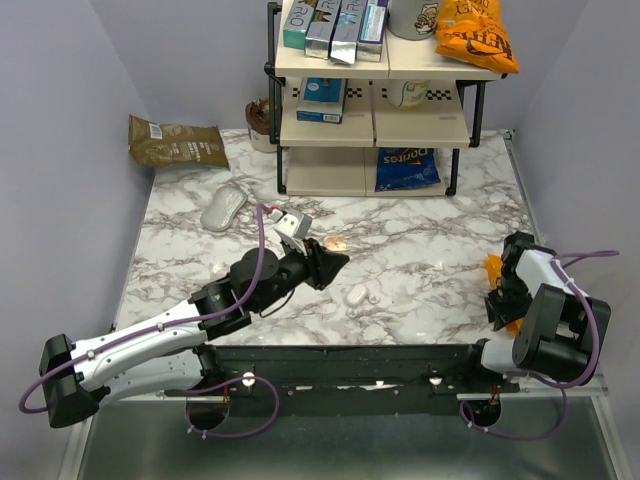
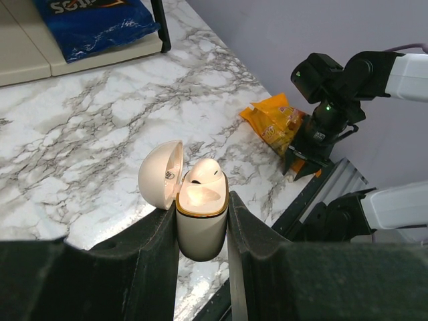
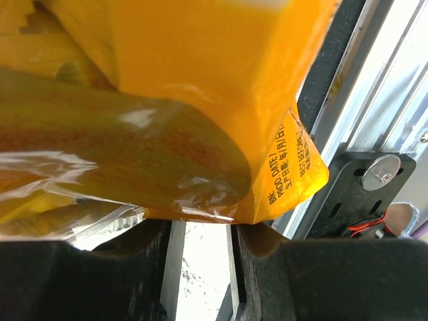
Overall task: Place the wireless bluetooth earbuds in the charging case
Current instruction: Move the left earbud to the corner of the board.
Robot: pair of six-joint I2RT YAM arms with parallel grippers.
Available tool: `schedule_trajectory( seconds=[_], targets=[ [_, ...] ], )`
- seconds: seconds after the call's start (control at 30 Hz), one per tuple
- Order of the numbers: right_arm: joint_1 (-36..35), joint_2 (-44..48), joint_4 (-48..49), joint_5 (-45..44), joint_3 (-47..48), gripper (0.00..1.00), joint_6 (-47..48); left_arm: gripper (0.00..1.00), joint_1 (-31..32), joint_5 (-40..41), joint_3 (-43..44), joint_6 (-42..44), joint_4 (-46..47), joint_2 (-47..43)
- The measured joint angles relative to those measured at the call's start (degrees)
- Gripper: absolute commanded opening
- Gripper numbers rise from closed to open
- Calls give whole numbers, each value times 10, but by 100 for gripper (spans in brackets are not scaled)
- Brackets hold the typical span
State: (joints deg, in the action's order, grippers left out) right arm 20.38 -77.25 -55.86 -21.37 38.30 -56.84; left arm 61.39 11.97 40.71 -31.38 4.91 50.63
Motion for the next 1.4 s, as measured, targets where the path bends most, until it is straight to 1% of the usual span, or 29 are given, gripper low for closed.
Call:
schedule_trajectory(
  seconds=[0.23, 0.4, 0.6, 0.83, 0.93, 1.07, 1.23, 1.37, 1.4],
  targets=[
    [-1, -4, 10, 11, 0, 36, 31, 0, 3, 0, 0, 0, 0, 0],
    [-27, -17, 12, 9, 9, 36, 44, 0, 5, 1, 0, 0, -2, -1],
    [-104, -31, 29, 16, 25, 36, 37, 0, 9, 1, 0, 0, -3, -8],
    [-199, -90, 40, 19, 81, 36, 12, 0, 10, 9, -20, -2, -3, -38],
    [-246, -128, 47, 27, 121, 36, 9, 0, 10, 14, -28, -2, -4, -51],
    [-307, -196, 64, 28, 200, 36, 19, 0, 10, 22, -35, 0, -4, -68],
    [-351, -252, 90, 26, 277, 36, 51, 0, 11, 38, -43, 8, -5, -86],
    [-354, -253, 93, 7, 307, 50, 77, 0, 12, 56, -47, 24, -9, -93],
    [-354, -247, 96, 0, 308, 57, 85, 0, 12, 59, -47, 29, -10, -95]
  ],
)
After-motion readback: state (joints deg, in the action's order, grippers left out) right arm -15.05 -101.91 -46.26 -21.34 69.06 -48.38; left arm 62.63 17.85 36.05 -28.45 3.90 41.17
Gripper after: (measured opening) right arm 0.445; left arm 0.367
